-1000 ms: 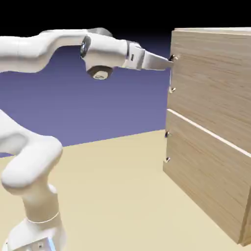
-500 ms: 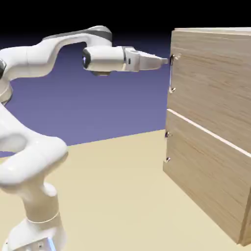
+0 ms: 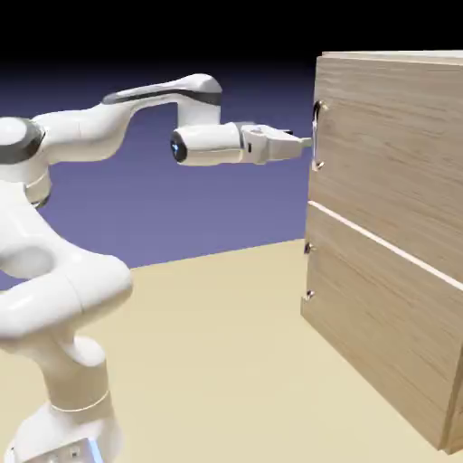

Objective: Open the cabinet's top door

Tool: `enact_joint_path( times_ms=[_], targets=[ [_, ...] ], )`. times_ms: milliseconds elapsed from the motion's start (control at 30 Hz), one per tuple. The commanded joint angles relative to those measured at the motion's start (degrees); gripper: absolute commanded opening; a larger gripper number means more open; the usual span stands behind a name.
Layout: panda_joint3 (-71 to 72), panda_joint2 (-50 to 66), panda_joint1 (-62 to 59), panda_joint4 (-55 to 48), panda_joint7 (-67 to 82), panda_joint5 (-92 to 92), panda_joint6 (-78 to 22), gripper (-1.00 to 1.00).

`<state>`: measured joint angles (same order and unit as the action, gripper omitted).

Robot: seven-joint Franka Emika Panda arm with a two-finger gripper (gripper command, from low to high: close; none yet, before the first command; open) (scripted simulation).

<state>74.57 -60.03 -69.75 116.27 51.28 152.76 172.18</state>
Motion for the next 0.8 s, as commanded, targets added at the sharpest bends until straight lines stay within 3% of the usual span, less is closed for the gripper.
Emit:
enact_joint_path(
  times_ms=[0,33,67,767],
  targets=[
    [0.97,0.26,-1.95,-1.54,-0.14,0.05,-0.19,0.0],
    [1.86,0.5,-3.75,-2.96,-0.28,0.1,-0.36,0.0],
    [1.86,0.5,-3.75,-2.96,-0.28,0.1,-0.36,-1.0],
    [-30.57,-5.48,36.98,37.12,1.48,-17.05,-27.16,-1.0]
  ],
)
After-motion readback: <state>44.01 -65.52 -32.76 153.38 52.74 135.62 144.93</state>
